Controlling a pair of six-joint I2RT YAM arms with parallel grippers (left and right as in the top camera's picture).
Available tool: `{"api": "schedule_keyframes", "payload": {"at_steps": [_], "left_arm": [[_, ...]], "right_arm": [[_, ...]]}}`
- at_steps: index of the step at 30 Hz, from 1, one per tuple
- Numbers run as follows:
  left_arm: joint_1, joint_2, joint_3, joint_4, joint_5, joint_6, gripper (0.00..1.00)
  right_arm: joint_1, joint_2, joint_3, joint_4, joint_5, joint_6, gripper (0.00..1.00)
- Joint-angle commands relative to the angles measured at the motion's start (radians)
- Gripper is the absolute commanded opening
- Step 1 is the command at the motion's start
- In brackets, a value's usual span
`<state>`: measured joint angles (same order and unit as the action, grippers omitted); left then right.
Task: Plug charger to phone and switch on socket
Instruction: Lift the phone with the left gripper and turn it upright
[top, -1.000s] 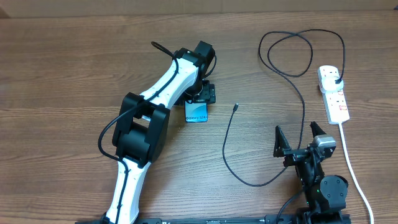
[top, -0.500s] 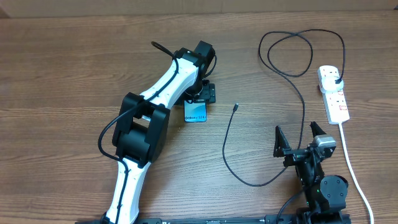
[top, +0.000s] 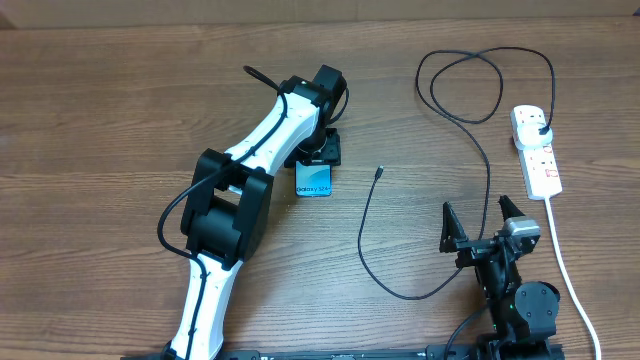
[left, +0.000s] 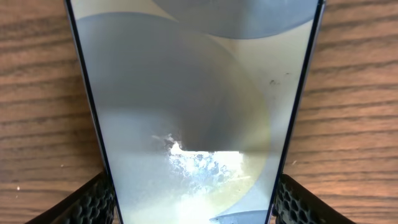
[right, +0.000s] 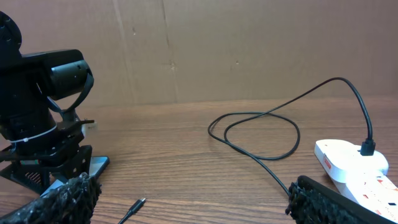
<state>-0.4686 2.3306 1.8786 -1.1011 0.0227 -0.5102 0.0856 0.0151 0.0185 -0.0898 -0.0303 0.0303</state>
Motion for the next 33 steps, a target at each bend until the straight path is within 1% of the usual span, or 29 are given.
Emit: {"api": "schedule_keyframes", "payload": {"at_steps": [1,5,13,18,22,28,33], "left_arm": [[0.006,0.018,0.04,-0.015,0.005,0.005,0.61],[0.011,0.018,0.068,-0.041,0.025,0.005,0.61],[0.064,0.018,0.161,-0.121,0.175,0.01,0.61],[0.109,0.018,0.194,-0.182,0.302,0.022,0.61],[0.144,0.018,0.194,-0.207,0.432,0.066,0.6],[0.189,0.018,0.194,-0.246,0.634,0.077,0.61],[0.222,0.018,0.194,-0.264,0.882,0.13,0.61]], "right_arm": [[-0.002,-0.005,-0.01,0.006,-0.005,0.006,1.0],[-0.002,-0.005,-0.01,0.006,-0.005,0.006,1.0],[-0.002,-0.005,-0.01,0.006,-0.005,0.006,1.0],[-0.002,-0.005,-0.01,0.006,-0.005,0.006,1.0],[-0.002,-0.005,-0.01,0.006,-0.005,0.006,1.0],[-0.002,-0.005,-0.01,0.006,-0.005,0.006,1.0],[-0.002,-0.005,-0.01,0.006,-0.005,0.006,1.0]]}}
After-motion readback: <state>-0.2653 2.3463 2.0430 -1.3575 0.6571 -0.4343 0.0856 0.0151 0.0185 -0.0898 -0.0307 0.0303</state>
